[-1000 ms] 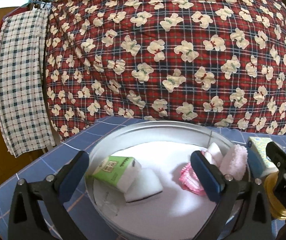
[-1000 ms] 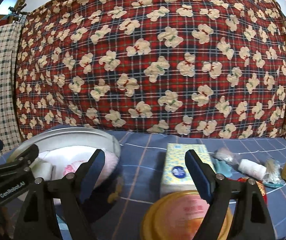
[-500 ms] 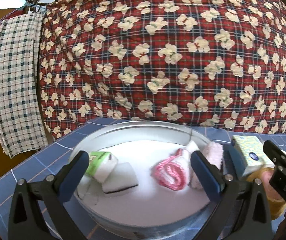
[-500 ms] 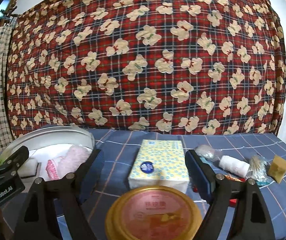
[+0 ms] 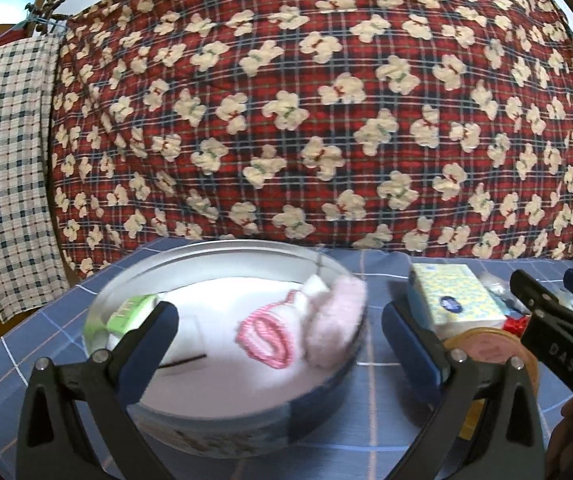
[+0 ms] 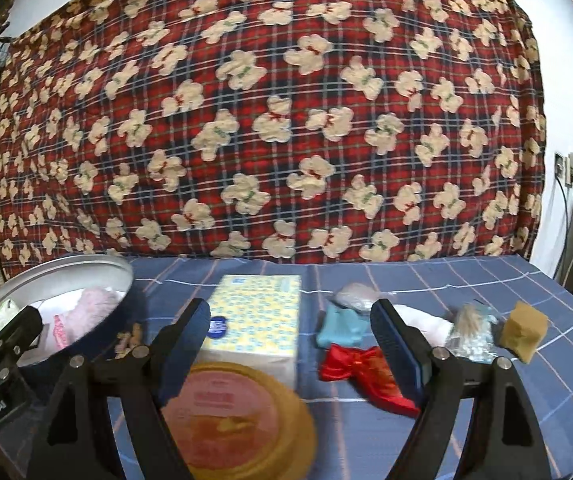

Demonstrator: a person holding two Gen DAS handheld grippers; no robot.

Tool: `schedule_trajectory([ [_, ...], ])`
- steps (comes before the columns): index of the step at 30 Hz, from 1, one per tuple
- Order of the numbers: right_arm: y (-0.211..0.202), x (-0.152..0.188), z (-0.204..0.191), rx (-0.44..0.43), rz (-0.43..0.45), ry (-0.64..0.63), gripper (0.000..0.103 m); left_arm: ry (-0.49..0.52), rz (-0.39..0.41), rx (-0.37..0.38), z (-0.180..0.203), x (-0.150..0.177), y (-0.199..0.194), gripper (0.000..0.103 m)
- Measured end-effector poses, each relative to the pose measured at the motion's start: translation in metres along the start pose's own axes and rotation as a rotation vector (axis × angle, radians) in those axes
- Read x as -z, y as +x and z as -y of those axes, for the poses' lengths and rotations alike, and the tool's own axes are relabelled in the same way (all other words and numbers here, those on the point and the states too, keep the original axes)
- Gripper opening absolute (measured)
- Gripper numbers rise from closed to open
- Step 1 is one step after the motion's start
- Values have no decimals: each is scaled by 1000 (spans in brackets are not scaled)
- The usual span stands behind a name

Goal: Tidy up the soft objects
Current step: 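Move both tools away from the tin toward the remaining items, then grasp the yellow sponge with the right tool while the left tool grasps the cotton-swab bag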

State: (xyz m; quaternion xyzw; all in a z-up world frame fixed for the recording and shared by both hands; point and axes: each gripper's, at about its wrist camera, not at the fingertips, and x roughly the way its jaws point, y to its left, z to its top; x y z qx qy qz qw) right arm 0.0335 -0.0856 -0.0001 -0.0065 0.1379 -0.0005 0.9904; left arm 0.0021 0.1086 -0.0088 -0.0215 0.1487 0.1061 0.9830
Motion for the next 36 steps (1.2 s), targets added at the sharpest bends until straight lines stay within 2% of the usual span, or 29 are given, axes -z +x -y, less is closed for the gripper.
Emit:
schedule_trajectory([
  [13,0,1,60,105,5,-4,84,61,12,125,61,4,-17,103],
  [24,2,1,141,246,-7,47,84,142,14,234,122,8,-31,103],
  [31,5,4,204,332,-53,131,84,207,7,305,163,10,-39,103],
  [36,16,7,242,325,-125,209,84,249,-24,363,194,13,-42,103],
])
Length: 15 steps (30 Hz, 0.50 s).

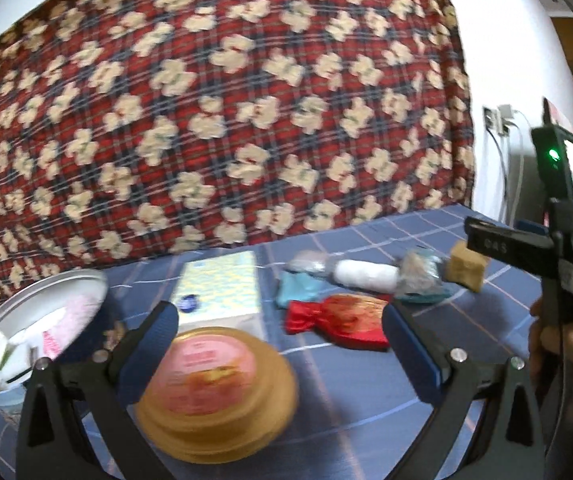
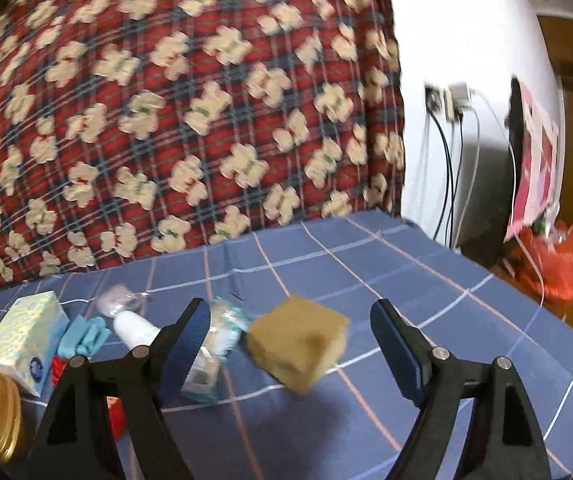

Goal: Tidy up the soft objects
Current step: 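Grasp the yellow sponge with the right tool while the left tool grasps the cotton-swab bag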

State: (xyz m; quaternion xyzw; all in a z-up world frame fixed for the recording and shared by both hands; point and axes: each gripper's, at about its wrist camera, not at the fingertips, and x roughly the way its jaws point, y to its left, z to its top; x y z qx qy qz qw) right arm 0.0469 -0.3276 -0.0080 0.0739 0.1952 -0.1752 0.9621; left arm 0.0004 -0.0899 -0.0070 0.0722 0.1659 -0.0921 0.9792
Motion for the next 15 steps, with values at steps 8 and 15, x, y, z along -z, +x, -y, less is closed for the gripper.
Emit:
schedule_trajectory([
  [8,42,-3,28,-88,-188,69,84,9,-68,103,39,-7,17,103],
  [15,71,-7,25,-101,-275,48,84,-11,-134,139,57,-12,38,103],
])
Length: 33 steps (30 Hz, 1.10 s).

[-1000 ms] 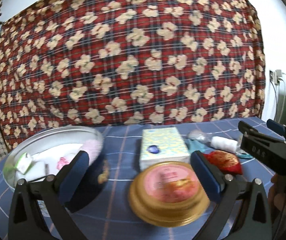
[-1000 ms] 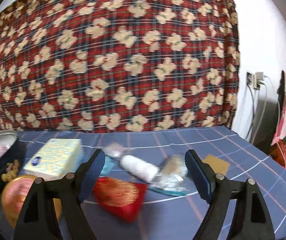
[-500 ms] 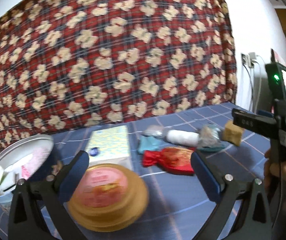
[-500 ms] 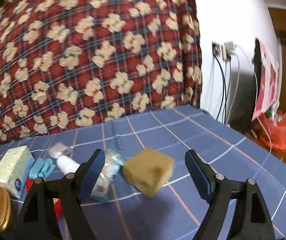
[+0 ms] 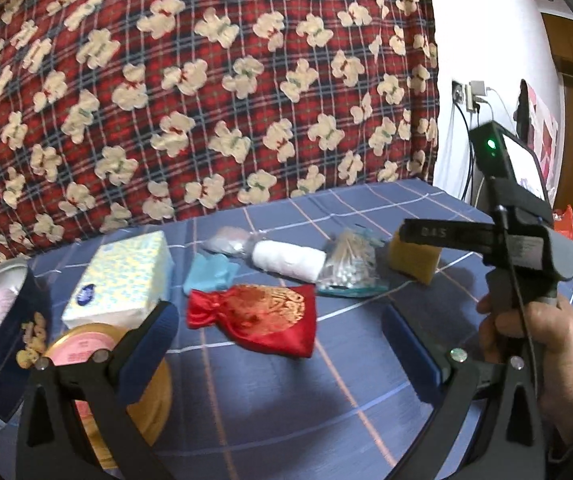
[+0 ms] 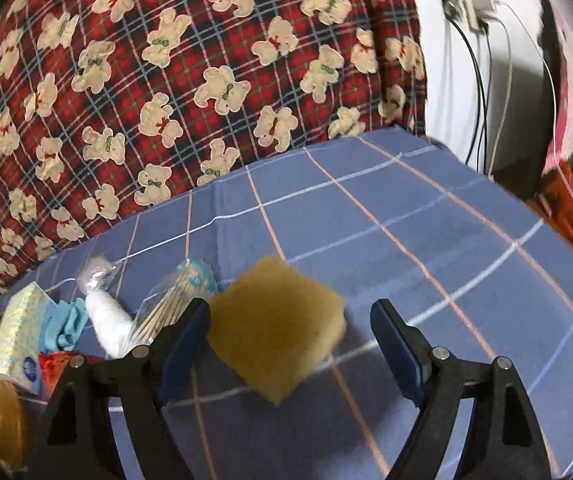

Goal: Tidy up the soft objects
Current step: 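Grasp the yellow sponge with the right tool while the left tool grasps the cotton-swab bag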

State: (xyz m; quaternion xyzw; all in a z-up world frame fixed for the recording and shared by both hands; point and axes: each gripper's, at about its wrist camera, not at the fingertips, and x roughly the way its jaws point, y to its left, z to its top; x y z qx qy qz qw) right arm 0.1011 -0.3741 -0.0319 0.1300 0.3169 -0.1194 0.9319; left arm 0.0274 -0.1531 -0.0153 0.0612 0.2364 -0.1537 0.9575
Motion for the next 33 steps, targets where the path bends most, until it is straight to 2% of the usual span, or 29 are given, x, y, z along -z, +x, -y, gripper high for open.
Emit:
schedule_trajectory([
  [3,10,-5,-7,1,-24,-50,84,1,-14,8,4,-1,6,103],
  [9,27,-7,-12,-72,-101,-87,84,-18,-52,31,4,-5,16,103],
  [11,25,-6,-15,-74,-93,-104,71,-36,-63,35,2,-6,21,103],
  [15,19,-3,-24,-70,-74,-165,63,-68,-82,41,0,-8,29,103],
  [18,12,-2,-24,-73,-54,-173,60,-56,-76,40,4,-10,31,103],
  [21,-3,-7,-15,-78,9,-128,59,-36,-70,42,11,-13,33,103],
  [26,-39,-17,8,-1,217,-41,59,-23,-70,68,26,-25,45,102],
  [30,-49,-21,22,32,278,28,60,14,-97,72,42,-36,66,92],
  [33,-50,-23,34,40,288,80,60,55,-106,68,56,-45,83,89],
])
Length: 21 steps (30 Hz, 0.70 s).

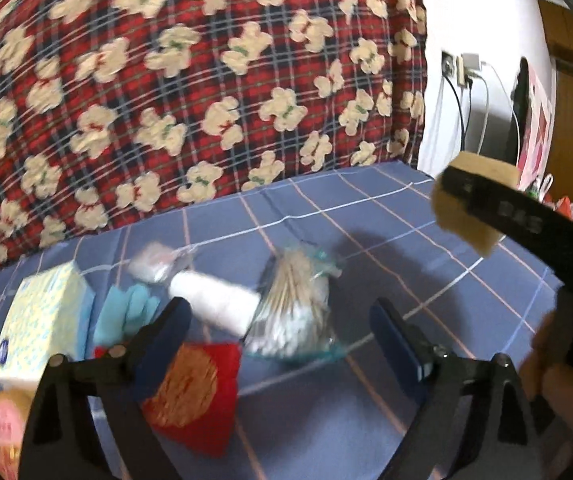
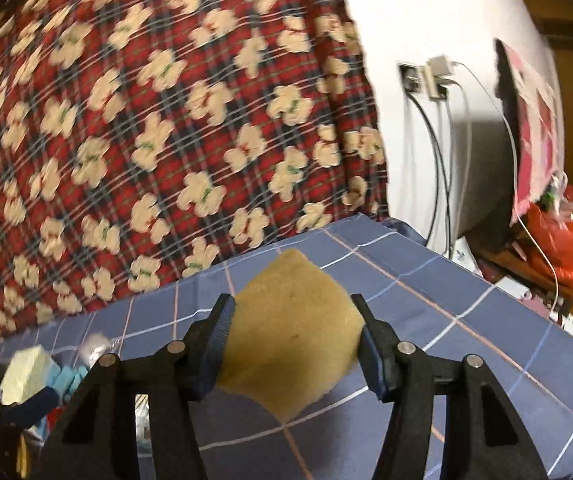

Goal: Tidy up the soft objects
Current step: 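Grasp the yellow sponge with the right tool while the left tool grasps the cotton-swab bag, then lift and carry the sponge and swab bag toward the silver tin with both tools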

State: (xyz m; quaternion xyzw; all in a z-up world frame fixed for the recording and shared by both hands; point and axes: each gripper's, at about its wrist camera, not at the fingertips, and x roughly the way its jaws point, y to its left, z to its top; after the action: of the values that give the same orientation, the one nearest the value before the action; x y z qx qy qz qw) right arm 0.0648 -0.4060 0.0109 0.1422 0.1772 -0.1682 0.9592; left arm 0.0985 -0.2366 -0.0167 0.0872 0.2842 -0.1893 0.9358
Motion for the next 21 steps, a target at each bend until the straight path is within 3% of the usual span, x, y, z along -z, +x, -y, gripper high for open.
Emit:
schedule_trajectory([
  [4,0,0,14,2,-13,64,60,53,-36,14,16,-9,25,73],
  [7,1,1,16,-1,-20,71,60,63,-117,28,22,-7,48,60],
  [14,1,2,12,-21,-22,60,61,29,-232,0,21,-9,74,60],
  [21,2,3,11,-26,-38,60,61,41,-264,10,22,-8,81,58],
])
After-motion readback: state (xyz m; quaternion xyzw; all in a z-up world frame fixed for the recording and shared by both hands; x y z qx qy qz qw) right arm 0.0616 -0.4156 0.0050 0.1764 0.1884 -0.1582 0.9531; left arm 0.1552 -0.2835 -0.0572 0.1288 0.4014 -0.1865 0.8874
